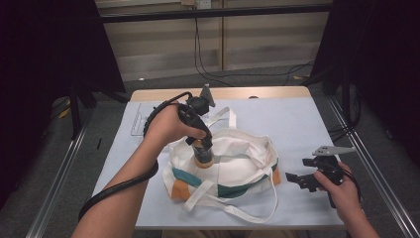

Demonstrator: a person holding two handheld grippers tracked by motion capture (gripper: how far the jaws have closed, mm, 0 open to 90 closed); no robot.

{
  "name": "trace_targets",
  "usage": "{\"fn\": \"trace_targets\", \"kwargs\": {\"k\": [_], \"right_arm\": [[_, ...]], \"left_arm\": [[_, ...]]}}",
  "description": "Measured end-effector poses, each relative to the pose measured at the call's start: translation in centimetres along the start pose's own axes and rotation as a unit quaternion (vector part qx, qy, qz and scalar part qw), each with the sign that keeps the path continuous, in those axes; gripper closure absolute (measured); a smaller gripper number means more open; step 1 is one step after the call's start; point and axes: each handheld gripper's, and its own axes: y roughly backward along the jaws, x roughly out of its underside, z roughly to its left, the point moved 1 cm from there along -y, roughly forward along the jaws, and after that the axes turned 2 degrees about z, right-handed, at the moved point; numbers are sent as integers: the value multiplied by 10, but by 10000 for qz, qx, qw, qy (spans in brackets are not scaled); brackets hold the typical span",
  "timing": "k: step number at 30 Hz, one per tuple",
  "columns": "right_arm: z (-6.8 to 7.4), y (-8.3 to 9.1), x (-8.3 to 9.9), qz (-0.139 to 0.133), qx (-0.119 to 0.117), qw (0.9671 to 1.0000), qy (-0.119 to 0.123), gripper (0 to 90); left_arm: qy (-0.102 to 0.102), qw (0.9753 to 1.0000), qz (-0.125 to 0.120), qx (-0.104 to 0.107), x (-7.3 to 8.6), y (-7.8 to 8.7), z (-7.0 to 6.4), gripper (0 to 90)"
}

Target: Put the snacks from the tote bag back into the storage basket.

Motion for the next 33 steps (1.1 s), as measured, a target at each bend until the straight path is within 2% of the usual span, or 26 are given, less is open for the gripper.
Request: {"fn": "trace_targets", "kwargs": {"k": [2, 4, 5, 7, 11, 16, 20, 21, 23, 25, 27, 33], "right_arm": [[0, 0, 0, 3, 4, 10000, 1, 51], [0, 0, 0, 3, 3, 10000, -1, 51], [0, 0, 0, 4, 8, 10000, 3, 51], [0, 0, 0, 15, 2, 10000, 6, 51], [0, 0, 0, 13, 2, 10000, 15, 51], [0, 0, 0, 19, 8, 10000, 22, 51], [0, 0, 0, 12, 0, 10000, 12, 51], [0, 0, 0, 17, 3, 10000, 8, 51], [0, 0, 0, 14, 1, 10000, 10, 51], [0, 0, 0, 15, 3, 10000, 18, 51], [0, 1, 0, 18, -1, 10000, 24, 51], [0, 0, 0, 18, 6, 10000, 16, 51]], "left_arm": [[72, 10000, 1, -23, 0, 2, 0, 297], [9, 10000, 25, -26, -1, 4, 1, 297], [92, 10000, -7, -30, -1, 5, 0, 297], [130, 9999, -6, -7, -1, 8, 1, 297], [61, 10000, 23, 4, -2, 11, 2, 297], [215, 9998, -8, 20, -3, 17, 4, 297], [148, 9999, 7, 29, -3, 21, 6, 298], [255, 9997, -34, 4, -3, 22, 5, 298], [195, 9998, -5, 12, -4, 24, 6, 298], [300, 9995, -23, -13, -4, 26, 6, 298], [202, 9998, 2, 4, -5, 28, 7, 298], [301, 9995, -34, -13, -7, 33, 5, 298]]}}
